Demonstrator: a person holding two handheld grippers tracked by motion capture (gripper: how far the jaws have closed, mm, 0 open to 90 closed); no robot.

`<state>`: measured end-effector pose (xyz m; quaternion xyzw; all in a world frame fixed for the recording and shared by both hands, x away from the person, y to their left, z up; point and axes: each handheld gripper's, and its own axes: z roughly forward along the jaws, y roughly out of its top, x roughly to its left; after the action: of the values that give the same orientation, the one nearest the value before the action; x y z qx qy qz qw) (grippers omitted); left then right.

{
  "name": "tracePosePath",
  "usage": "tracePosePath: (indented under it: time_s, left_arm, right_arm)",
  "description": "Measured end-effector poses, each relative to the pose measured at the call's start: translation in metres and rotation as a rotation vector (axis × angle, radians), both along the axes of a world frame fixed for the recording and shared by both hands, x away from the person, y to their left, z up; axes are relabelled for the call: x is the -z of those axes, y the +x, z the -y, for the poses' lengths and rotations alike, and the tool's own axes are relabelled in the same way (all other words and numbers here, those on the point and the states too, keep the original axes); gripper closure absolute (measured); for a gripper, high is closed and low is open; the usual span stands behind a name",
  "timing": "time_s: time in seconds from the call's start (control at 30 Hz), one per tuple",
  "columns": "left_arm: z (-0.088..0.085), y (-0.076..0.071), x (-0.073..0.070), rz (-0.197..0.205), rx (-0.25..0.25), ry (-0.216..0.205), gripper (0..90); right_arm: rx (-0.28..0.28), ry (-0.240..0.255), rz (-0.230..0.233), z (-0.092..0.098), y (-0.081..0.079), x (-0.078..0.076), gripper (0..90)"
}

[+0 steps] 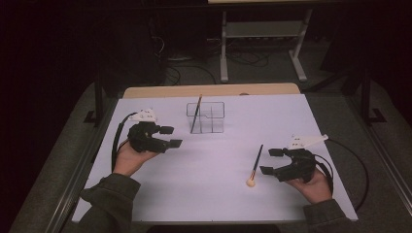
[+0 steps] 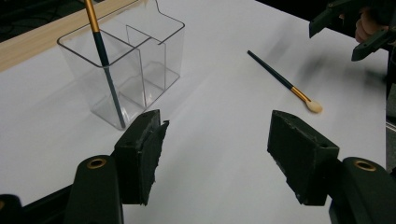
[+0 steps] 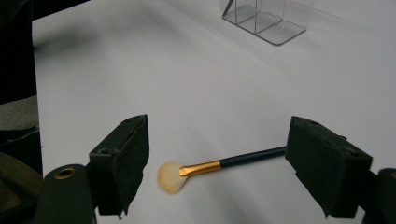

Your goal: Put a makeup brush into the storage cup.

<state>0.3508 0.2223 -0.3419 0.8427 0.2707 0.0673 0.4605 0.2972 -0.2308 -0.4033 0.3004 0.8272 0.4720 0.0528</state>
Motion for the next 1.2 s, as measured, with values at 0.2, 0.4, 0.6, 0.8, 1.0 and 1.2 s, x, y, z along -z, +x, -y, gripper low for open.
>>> tracePosePath:
  time_s: [0.2,0.4,0.6,0.8,1.0,1.2]
  left_arm:
    - [-0.003,-0.004,0.001,0.001,-0.005,-0.013,33.7]
    - [-0.005,-0.008,0.002,0.008,-0.003,-0.015,33.7]
    - [-0.007,-0.012,0.005,0.007,0.002,-0.014,33.5]
    - [-0.007,-0.018,0.004,0.015,0.011,-0.022,32.4]
    - [-0.008,-0.025,0.005,0.024,0.009,-0.023,31.5]
    - [-0.009,-0.036,0.007,0.031,0.019,-0.008,30.0]
  right_arm:
    - [-0.001,-0.005,0.001,0.0,0.0,0.0,20.8]
    - [-0.008,-0.012,0.003,-0.001,0.0,0.0,20.8]
    - [-0.019,-0.024,-0.001,-0.003,0.003,0.001,21.0]
    - [-0.032,-0.039,-0.001,-0.003,0.005,-0.002,21.3]
    - [-0.058,-0.091,-0.014,-0.004,0.008,-0.006,22.3]
    - [-0.1,-0.151,-0.006,-0.008,0.016,-0.013,22.4]
